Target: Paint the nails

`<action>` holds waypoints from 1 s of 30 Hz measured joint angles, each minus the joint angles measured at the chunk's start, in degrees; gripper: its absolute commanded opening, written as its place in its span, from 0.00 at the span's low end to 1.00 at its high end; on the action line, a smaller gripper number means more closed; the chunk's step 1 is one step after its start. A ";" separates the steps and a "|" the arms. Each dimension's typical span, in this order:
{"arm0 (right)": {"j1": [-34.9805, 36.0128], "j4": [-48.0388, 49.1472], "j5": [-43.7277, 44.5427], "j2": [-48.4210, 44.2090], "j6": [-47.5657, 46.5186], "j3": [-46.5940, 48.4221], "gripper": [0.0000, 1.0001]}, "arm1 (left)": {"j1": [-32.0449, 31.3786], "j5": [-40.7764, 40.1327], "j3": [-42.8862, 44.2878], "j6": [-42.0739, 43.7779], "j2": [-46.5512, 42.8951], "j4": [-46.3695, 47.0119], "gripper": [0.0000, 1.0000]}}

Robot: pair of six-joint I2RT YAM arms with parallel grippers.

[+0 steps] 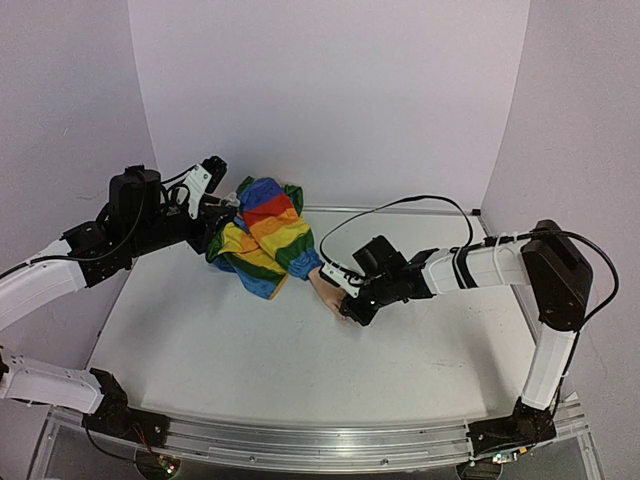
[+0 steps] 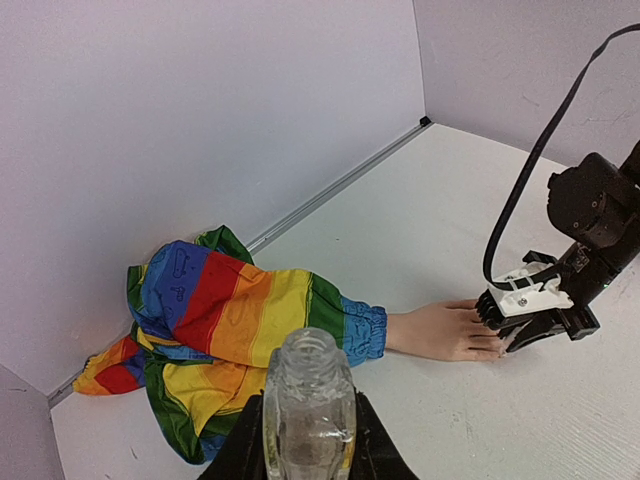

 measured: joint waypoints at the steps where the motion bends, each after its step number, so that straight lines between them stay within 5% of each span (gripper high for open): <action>1: -0.02 0.00 0.00 0.02 0.00 0.00 0.00 | 0.00 0.00 0.00 0.00 0.00 0.00 0.00; 30: 0.00 -0.66 0.44 0.02 0.24 -0.57 0.00 | 0.00 0.00 0.00 0.00 0.00 0.00 0.00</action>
